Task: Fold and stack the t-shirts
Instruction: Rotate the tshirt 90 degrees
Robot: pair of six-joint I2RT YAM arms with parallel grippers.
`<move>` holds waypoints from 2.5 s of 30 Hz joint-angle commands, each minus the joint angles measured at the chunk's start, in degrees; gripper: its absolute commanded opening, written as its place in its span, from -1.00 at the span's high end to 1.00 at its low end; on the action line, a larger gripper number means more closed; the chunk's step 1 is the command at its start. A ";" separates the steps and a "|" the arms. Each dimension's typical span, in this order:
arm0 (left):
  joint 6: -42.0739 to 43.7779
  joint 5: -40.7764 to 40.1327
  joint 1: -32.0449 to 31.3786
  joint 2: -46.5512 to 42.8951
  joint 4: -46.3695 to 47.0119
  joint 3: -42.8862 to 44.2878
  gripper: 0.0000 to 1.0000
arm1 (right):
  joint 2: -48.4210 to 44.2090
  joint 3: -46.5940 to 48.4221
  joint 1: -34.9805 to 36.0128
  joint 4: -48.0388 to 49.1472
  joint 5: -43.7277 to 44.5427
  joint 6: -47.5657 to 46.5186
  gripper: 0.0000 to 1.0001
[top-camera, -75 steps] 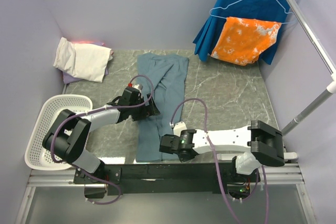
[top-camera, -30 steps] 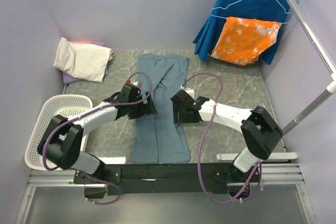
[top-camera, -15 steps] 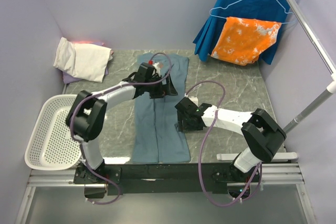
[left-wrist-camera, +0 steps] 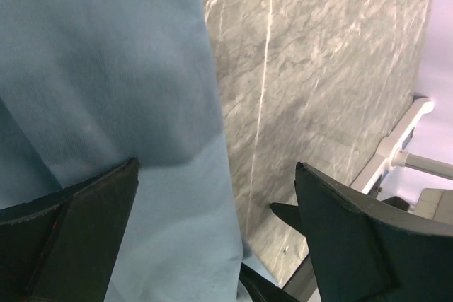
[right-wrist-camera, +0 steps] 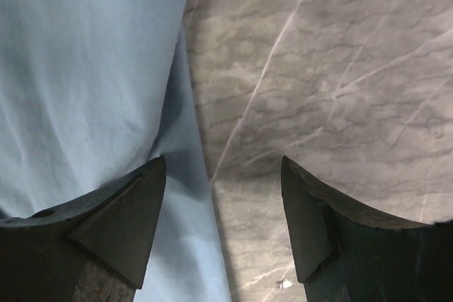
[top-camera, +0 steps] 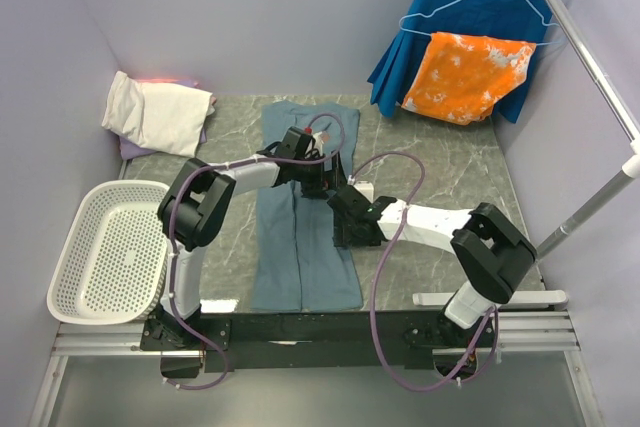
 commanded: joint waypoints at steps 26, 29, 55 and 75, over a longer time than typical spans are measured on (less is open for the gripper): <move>2.93 1.51 0.12 4.48 2.88 -2.54 -0.99 | 3.62 -2.36 1.55 -21.43 13.21 13.82 -0.51; 3.72 0.63 0.12 4.57 1.83 -2.45 -0.99 | 3.36 -2.10 1.99 -23.28 13.04 15.05 -0.49; 4.07 1.08 0.12 -2.18 3.93 -4.30 -0.99 | -13.77 4.58 2.96 -33.14 18.76 17.72 -0.56; -9.36 -22.49 -1.98 -55.77 -14.08 -42.05 -0.99 | -26.43 -13.25 3.31 -12.56 -10.33 7.15 -0.57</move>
